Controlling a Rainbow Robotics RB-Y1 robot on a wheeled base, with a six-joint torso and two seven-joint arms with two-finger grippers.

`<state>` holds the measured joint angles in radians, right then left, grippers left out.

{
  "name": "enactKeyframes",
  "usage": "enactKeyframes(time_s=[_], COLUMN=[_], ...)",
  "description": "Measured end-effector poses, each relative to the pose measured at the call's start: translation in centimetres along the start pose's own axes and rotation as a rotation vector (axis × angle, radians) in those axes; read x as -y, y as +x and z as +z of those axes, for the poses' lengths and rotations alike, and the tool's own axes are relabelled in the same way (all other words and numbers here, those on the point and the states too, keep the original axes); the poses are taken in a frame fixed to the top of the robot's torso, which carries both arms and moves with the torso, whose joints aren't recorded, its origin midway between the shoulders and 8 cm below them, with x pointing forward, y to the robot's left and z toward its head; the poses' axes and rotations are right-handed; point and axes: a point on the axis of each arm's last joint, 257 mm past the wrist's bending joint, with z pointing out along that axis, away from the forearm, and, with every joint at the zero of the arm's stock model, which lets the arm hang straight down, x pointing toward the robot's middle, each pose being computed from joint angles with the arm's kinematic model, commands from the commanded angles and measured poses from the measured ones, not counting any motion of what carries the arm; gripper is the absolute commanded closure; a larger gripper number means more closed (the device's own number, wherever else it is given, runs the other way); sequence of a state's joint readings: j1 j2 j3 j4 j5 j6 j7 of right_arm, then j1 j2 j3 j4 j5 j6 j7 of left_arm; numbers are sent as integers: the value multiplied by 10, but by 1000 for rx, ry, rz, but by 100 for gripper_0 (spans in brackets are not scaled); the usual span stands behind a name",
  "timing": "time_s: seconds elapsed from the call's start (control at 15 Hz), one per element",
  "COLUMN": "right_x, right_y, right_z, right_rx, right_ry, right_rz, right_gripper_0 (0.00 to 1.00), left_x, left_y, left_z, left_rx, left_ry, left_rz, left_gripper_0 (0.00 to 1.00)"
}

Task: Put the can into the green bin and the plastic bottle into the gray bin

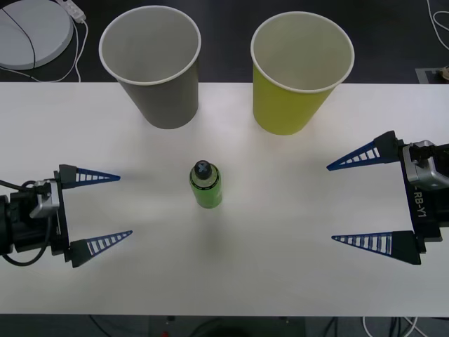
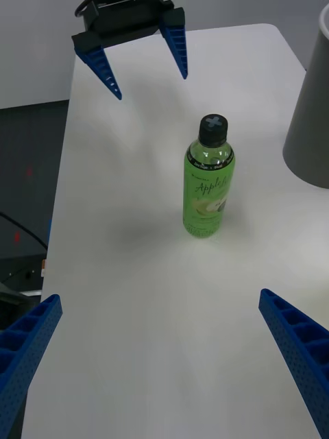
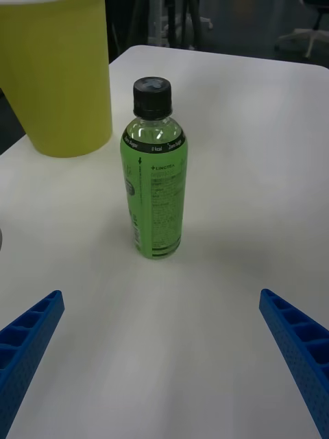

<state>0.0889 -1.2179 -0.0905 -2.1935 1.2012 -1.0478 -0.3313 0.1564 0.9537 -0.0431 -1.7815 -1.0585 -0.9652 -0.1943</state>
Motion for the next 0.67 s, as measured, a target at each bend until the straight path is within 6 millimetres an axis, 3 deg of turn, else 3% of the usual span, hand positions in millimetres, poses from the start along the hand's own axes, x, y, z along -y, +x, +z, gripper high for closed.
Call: enactKeyframes(time_s=[0.67], right_x=[0], right_y=[0], right_z=[0], right_rx=[0], right_ry=[0], right_rz=[0], right_gripper_0=[0], left_x=[-5], left_y=[-5], left_z=[50], left_rx=[22], left_ry=[-52], left_rz=[-8], left_gripper_0=[0])
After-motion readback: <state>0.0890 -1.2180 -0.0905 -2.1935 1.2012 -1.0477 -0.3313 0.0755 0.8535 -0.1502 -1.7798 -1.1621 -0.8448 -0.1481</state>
